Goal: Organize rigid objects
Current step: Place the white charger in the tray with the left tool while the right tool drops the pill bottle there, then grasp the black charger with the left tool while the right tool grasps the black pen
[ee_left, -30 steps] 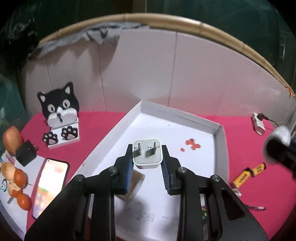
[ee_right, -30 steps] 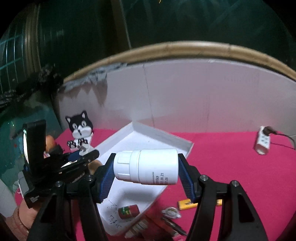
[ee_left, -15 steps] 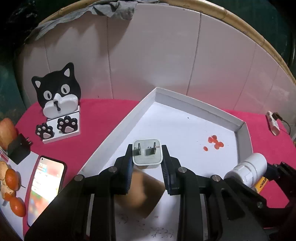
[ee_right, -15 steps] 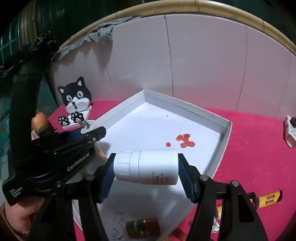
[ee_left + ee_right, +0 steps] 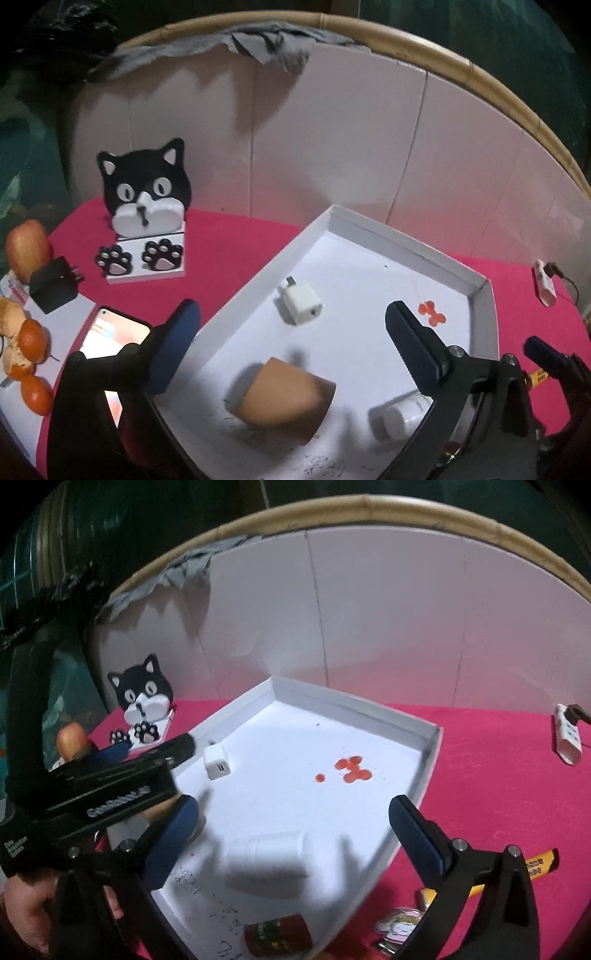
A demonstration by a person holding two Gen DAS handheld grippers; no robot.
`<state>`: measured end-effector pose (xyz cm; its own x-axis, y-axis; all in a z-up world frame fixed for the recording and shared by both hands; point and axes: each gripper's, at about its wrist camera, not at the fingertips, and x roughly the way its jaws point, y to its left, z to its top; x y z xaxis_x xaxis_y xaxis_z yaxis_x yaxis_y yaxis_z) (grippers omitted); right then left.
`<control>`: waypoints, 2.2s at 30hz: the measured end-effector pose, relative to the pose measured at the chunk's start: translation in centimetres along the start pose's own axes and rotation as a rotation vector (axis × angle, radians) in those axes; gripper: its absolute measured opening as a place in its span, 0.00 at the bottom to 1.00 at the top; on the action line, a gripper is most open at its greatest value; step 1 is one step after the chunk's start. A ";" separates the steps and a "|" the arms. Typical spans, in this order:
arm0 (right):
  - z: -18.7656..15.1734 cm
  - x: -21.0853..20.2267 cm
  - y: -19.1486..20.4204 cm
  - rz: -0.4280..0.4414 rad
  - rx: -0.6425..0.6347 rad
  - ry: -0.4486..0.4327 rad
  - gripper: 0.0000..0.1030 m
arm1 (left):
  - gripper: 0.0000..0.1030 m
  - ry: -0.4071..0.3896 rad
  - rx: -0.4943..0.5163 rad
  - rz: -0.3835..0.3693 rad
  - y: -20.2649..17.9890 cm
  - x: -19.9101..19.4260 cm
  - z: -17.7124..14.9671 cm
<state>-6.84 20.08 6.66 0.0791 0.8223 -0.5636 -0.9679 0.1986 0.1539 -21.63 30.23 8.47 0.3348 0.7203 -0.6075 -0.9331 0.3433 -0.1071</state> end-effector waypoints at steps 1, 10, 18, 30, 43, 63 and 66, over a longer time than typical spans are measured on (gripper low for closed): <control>0.0 -0.5 -0.2 -0.004 0.008 -0.012 1.00 | 0.98 -0.006 -0.002 -0.002 0.0 -0.3 0.0; 0.5 -7.4 -3.5 -0.030 0.121 -0.186 1.00 | 0.98 -0.073 0.035 -0.090 -2.0 -4.3 -0.1; 0.8 -18.1 -8.8 -0.094 0.225 -0.470 1.00 | 0.98 -0.157 0.084 -0.224 -4.0 -8.8 0.5; -3.8 -17.4 -13.3 -0.113 0.079 -0.218 1.00 | 0.98 -0.074 0.242 -0.408 -7.2 -10.9 -2.6; -10.4 -7.6 -13.2 0.068 -0.191 0.245 0.60 | 0.98 0.278 0.549 -0.637 -13.4 -10.4 -15.0; -11.7 -9.6 -18.0 -0.016 -0.041 0.228 0.06 | 0.98 0.336 0.659 -0.573 -18.9 -7.2 -16.8; -12.4 -10.8 -18.7 -0.029 0.003 0.219 0.06 | 0.98 0.329 0.695 -0.570 -20.4 -6.9 -17.1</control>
<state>7.50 0.90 -0.18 0.0525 0.6806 -0.7308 -0.9654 0.2218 0.1372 -7.14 7.91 1.40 0.5618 0.1649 -0.8107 -0.3189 0.9474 -0.0283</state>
